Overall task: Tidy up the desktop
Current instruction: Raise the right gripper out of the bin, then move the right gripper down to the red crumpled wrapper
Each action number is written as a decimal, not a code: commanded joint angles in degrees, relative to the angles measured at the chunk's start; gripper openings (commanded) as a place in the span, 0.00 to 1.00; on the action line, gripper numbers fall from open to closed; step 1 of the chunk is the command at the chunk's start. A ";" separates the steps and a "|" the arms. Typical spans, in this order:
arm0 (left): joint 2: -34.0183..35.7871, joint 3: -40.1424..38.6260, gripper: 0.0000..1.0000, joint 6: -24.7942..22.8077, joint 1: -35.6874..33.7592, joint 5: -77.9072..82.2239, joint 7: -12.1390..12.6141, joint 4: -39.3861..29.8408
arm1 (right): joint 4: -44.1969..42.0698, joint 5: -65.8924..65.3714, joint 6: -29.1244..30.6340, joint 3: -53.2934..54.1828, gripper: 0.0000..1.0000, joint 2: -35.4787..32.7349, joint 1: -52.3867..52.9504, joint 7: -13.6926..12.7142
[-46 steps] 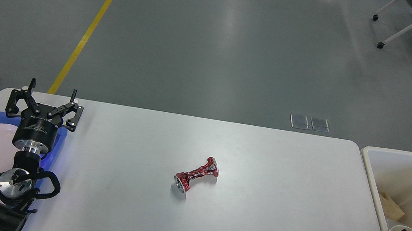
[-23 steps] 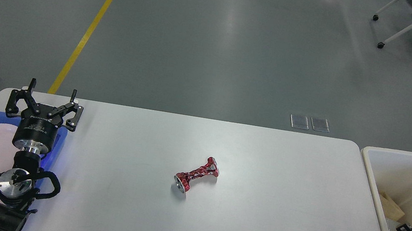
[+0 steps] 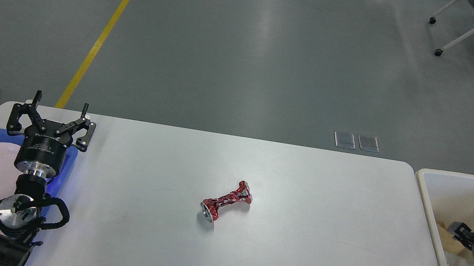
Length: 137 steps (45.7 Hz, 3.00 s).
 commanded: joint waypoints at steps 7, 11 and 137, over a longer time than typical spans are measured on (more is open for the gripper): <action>0.00 0.03 0.96 0.00 0.00 0.00 0.01 0.00 | 8.29 0.34 25.70 -2.84 1.00 0.79 21.64 -0.10; 0.00 -0.06 0.96 0.00 0.00 0.00 0.01 0.00 | 14.00 0.43 29.66 -6.97 1.00 1.49 30.17 -0.27; 0.00 -0.06 0.96 0.00 0.00 0.00 0.01 0.00 | -6.02 29.78 -8.21 7.44 0.79 45.96 -0.04 -1.33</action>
